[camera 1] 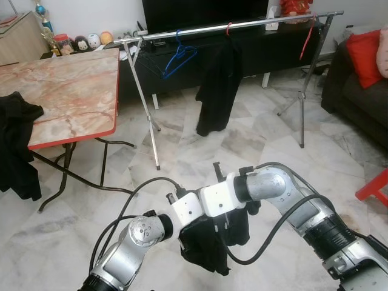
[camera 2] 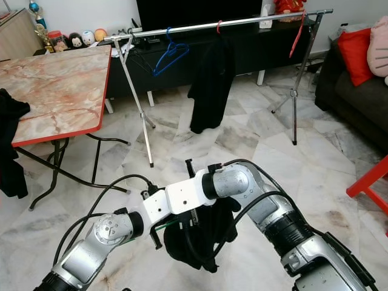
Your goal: Hang hanger
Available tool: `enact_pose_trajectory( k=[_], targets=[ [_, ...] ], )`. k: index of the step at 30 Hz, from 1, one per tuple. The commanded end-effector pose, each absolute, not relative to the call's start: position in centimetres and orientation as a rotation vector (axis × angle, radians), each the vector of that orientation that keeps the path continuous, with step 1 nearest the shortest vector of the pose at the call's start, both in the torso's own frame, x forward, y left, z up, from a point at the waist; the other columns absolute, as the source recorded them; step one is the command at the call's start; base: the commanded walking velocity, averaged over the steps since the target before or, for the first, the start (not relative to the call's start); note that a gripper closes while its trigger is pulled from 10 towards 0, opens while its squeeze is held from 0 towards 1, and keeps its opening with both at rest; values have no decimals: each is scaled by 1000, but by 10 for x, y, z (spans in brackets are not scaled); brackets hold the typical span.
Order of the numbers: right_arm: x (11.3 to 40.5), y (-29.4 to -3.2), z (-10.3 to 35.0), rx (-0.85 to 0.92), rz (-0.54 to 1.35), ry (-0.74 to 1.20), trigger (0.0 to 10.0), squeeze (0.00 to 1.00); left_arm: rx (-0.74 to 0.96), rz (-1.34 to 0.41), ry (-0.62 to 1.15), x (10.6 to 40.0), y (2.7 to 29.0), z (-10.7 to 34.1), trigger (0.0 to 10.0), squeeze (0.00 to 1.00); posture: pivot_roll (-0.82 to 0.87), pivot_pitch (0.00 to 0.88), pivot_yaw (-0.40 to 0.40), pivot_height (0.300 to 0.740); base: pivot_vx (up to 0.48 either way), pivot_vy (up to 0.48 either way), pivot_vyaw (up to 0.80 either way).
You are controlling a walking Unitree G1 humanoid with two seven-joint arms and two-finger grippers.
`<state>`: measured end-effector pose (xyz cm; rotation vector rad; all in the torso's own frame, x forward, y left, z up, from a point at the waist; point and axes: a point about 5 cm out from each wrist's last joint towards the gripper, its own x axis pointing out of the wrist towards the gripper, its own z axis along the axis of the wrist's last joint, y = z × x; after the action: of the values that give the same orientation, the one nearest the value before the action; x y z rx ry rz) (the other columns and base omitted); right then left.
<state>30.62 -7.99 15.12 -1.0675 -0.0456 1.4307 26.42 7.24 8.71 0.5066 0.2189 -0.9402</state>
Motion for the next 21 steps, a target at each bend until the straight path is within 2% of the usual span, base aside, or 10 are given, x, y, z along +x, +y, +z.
enact_pose_trajectory(
  k=[1,4,9,15,21],
  targets=[
    [320,-80,158,-1122,1320,-81,10000,0,504,-919,214,268,76,89,10000,0,-112,0,79,740,0,0,0],
    [342,-103,151,-1179,1130,28,10000,0,508,-917,223,267,80,88,10000,0,-110,0,78,740,0,0,0],
    [350,-123,139,-1269,1043,115,10000,0,514,-925,236,264,84,87,10000,0,-110,0,78,740,0,0,0],
    [352,-125,132,-1270,1035,123,10000,0,518,-937,252,261,90,85,10000,0,-110,0,78,740,0,0,0],
    [348,-118,127,-1305,1107,98,10000,0,520,-1010,222,257,91,93,10000,0,-107,0,81,740,0,0,0]
  ],
)
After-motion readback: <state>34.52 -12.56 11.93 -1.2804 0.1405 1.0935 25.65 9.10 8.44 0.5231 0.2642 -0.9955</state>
